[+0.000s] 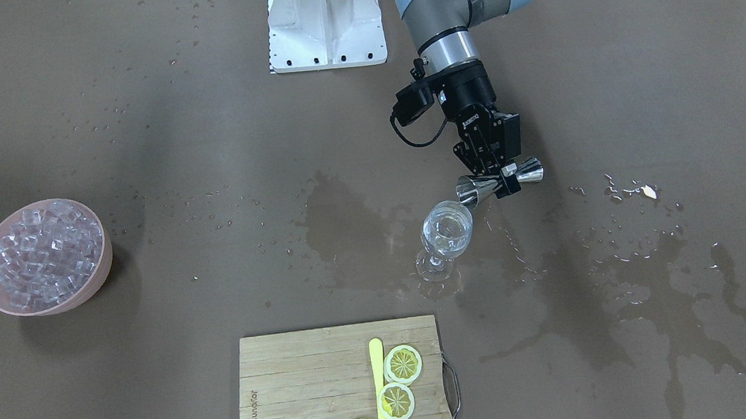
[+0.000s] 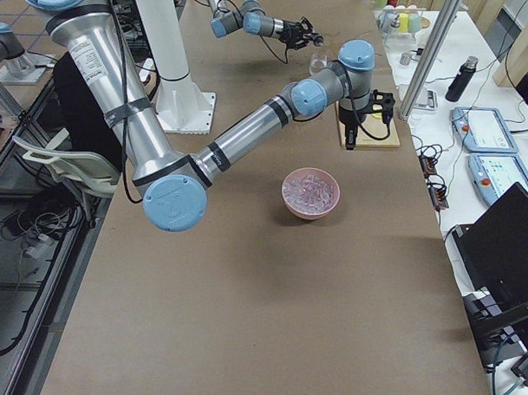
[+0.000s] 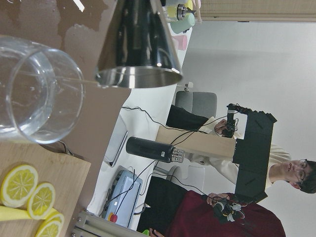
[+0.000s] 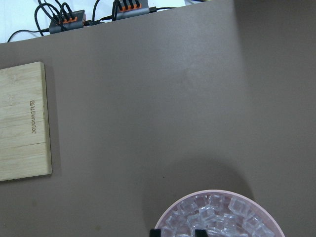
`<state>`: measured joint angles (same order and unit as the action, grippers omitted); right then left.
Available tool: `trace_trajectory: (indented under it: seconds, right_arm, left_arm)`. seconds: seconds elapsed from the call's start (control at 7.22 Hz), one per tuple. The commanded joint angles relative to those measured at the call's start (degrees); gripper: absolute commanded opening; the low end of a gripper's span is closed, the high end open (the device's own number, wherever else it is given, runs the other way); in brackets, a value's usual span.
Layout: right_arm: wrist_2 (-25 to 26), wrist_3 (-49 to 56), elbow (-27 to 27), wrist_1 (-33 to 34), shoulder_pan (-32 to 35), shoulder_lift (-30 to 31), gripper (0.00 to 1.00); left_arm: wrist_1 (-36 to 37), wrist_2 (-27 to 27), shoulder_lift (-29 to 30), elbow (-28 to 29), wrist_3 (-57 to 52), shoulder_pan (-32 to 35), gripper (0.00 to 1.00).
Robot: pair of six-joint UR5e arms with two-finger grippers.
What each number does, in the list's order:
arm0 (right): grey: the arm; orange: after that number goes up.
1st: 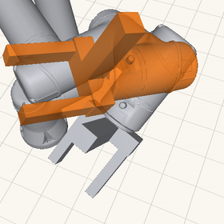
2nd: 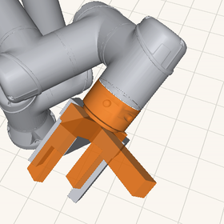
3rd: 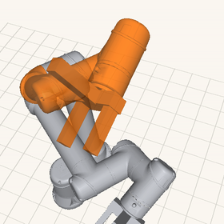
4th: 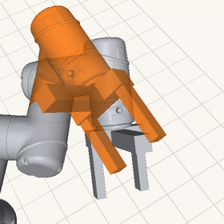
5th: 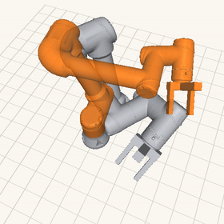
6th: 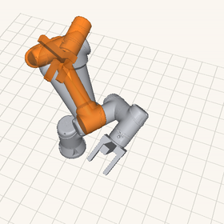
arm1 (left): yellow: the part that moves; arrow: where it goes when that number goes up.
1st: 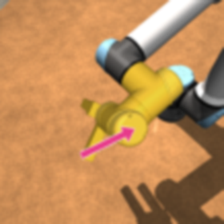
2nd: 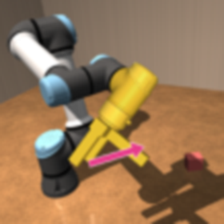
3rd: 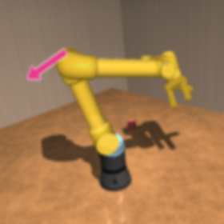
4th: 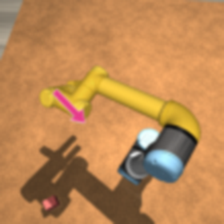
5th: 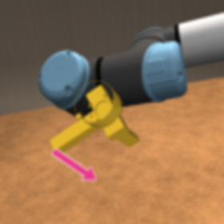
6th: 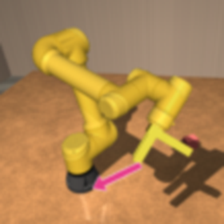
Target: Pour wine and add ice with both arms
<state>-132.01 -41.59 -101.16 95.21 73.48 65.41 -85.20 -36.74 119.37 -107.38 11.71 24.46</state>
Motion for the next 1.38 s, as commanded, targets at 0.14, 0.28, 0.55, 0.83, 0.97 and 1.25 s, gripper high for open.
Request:
trace_trajectory:
  seconds: [0.14,0.28,0.55,0.83,0.97,1.25]
  right_arm:
    - [0.00,-0.07,0.00,-0.02,0.00,-0.11,0.00]
    - [-0.09,-0.07,0.00,0.07,0.00,-0.19,0.00]
    - [-0.09,-0.07,0.00,0.07,0.00,-0.28,0.00]
    - [-0.09,-0.24,-0.09,2.16,-0.17,-2.02,0.00]
    - [-0.09,-0.24,-0.35,3.39,-0.44,-3.08,0.00]
    - [0.35,-0.33,0.09,3.41,-1.83,-4.75,0.00]
  left_arm:
    - [-0.67,-0.35,1.39,-0.11,0.95,0.32,0.23]
    - [-1.63,-0.53,1.48,-0.11,1.12,0.85,0.23]
    - [-5.84,-2.10,0.61,-0.11,4.10,2.16,0.24]
    - [-16.08,-5.88,-4.64,-0.03,5.34,4.80,0.24]
    - [-19.53,-8.41,-5.97,0.24,5.34,6.38,0.23]
    - [-28.47,-11.50,-10.35,0.33,5.61,8.49,0.23]
